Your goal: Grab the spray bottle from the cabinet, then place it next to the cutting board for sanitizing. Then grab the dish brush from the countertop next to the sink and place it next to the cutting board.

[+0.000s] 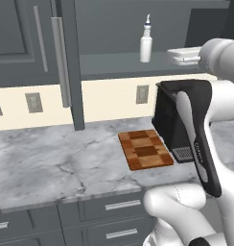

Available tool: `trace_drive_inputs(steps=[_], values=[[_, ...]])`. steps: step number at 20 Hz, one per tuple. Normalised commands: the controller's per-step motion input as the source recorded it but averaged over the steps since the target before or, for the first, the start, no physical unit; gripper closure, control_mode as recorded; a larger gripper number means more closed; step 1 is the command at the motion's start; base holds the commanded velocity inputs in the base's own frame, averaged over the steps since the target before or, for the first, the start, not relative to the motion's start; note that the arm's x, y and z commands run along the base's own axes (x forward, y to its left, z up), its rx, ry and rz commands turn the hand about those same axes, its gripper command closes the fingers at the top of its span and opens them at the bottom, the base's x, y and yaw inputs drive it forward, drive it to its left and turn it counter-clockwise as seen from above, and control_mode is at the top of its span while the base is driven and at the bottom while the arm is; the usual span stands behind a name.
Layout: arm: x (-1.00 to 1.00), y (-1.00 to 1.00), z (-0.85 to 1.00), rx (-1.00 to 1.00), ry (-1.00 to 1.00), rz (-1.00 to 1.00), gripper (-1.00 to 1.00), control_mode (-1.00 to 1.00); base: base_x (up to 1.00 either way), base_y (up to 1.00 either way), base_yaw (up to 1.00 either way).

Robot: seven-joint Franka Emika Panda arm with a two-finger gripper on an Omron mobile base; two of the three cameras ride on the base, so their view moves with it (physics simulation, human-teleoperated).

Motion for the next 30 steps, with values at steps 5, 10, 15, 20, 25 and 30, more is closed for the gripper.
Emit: trace_drive_inputs(steps=[5,10,15,20,25,30], values=[[0.33,-0.05,0.05,0.0,-0.02,0.0,-1.0,-1.0,0.0,0.0,0.0],[0.39,-0.11,-0.09,0.0,-0.12,0.0,-1.0,-1.0,0.0,0.0,0.0],[0.48,-0.1,-0.03,0.0,0.0,0.0,-1.0,-1.0,0.0,0.0,0.0],[0.5,-0.03,-0.04,0.0,-0.01,0.0,-1.0,-1.0,0.0,0.0,0.0],[0.52,-0.01,-0.03,0.0,0.0,0.0,-1.0,-1.0,0.0,0.0,0.0],[0.46,0.0,-0.01,0.0,0.0,0.0,-1.0,-1.0,0.0,0.0,0.0]])
